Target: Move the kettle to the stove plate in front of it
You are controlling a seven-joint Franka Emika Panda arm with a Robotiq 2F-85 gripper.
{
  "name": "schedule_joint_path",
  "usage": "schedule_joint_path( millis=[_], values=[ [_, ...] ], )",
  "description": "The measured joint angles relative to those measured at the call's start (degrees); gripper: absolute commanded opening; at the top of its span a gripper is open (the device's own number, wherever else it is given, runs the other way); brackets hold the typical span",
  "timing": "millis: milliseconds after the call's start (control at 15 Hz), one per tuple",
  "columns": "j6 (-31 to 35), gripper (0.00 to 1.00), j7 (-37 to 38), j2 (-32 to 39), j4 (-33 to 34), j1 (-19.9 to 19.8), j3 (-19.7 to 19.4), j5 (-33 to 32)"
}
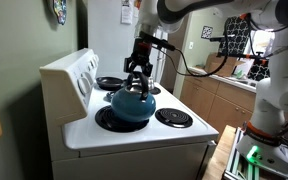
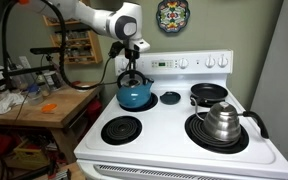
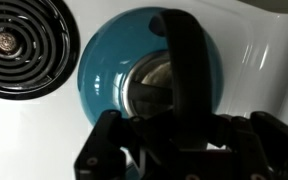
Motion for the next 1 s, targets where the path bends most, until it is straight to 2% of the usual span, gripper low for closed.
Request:
schedule_joint_path(
  millis=[267,733,1000],
  values=[
    [-0.2,0.0,0.0,-5.6,-5.2,-0.1,0.0,0.1],
    [0.6,0.0,-2.4,-17.1,-18.0,-1.9,-0.2,0.9],
    [1.2,0.0,-2.7,-18.7,-19.8,-2.1,-0.2,1.1]
  ],
)
